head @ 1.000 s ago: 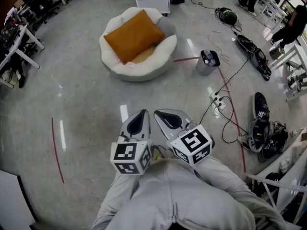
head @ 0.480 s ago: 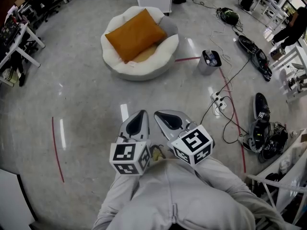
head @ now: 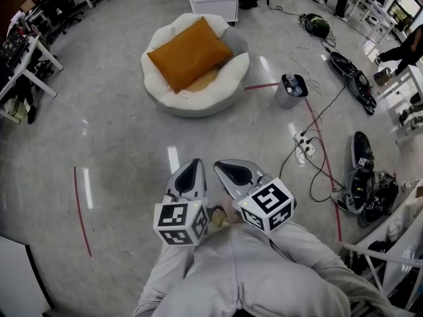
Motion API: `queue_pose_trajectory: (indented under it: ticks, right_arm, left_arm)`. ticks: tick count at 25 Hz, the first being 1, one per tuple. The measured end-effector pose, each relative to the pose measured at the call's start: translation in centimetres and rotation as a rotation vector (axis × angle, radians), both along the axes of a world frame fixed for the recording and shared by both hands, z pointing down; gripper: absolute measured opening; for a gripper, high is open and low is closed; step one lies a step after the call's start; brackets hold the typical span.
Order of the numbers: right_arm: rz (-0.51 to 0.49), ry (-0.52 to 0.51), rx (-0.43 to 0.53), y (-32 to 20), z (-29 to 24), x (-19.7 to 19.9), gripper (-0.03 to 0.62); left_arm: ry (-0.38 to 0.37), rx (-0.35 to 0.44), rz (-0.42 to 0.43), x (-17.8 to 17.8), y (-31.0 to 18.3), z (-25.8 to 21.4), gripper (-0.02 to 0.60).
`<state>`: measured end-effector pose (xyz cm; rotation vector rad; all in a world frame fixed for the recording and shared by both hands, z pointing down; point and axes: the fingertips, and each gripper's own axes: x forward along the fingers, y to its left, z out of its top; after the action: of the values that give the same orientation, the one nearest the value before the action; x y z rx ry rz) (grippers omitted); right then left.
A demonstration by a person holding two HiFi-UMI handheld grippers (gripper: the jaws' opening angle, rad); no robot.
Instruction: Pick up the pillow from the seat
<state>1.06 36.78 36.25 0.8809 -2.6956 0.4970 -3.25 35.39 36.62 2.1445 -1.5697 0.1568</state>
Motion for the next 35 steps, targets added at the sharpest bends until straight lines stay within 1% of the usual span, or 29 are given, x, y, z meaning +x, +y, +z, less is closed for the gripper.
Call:
queue_pose_trajectory:
  ticks: [9,19,26,35]
  right_arm:
    - [-0.014,-0.006,-0.030,-5.6,1.1,-1.2,-0.002]
    - [-0.043,0.019,-0.001,-16.6,0.5,-1.9,-0.002]
    - [-0.050,0.025,-0.007,-23.9,0.0,-1.3,-0.002]
    - [-0.084,0.030,-0.011,-32.5,-0.2,-1.3,-0.002]
  left_arm:
    - [-0.015,-0.006,-0.021,-1.4,-5.6,0.7,0.002]
    - [-0.019,-0.007,-0.059,-2.2,-15.8,0.5,0.002]
    - [-0.025,-0.011,-0.078,-2.0,-22.8,0.0,0.002]
    - [-0.031,-0.015,-0.094,-1.6,-31.5,-0.3,0.002]
